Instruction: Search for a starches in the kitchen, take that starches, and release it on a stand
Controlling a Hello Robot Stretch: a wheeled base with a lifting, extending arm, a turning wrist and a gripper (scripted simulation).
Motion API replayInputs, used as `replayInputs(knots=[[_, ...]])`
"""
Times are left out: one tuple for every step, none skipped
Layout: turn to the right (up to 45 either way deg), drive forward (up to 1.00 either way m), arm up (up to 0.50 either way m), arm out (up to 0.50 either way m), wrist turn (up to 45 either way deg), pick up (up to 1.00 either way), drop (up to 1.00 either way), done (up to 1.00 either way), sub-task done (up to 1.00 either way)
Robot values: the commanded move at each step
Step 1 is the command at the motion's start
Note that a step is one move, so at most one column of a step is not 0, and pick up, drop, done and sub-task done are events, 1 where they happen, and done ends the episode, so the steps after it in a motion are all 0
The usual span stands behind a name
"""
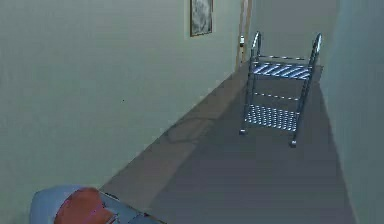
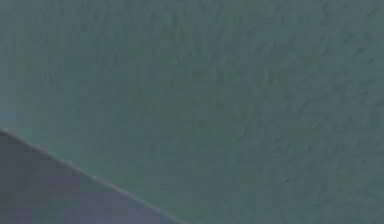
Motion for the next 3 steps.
replayInputs(knots=[[45.0,0.0,0.0,0.0,0.0,0.0,0.0,0.0,0.0],[24.0,0.0,0.0,0.0,0.0,0.0,0.0,0.0,0.0],[0.0,0.4,0.0,0.0,0.0,0.0,0.0,0.0,0.0]])
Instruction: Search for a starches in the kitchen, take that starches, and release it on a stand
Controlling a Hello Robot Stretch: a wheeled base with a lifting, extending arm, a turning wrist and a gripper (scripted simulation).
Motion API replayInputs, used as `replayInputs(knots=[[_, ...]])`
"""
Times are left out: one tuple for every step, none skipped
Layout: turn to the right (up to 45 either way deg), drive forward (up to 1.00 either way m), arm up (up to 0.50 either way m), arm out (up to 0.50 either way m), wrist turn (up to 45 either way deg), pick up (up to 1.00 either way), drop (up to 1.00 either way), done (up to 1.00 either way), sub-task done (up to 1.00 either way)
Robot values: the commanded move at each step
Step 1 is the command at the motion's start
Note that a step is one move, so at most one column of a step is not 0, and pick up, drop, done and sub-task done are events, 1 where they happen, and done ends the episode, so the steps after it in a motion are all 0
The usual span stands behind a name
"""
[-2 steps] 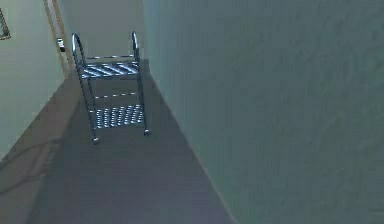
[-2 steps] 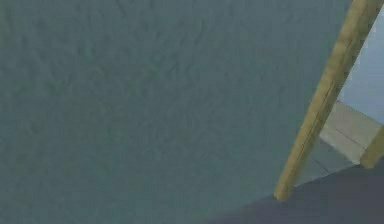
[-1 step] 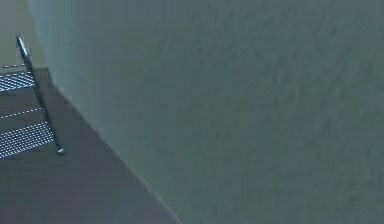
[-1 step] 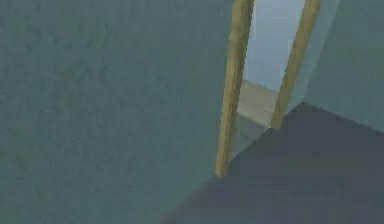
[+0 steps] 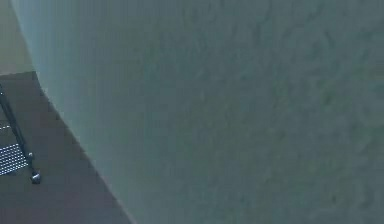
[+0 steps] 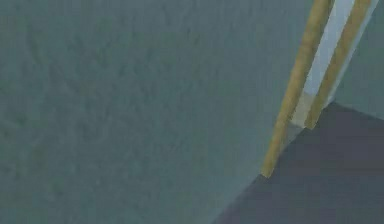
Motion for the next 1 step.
replayInputs(knots=[[-45.0,0.0,0.0,0.0,0.0,0.0,0.0,0.0,0.0]])
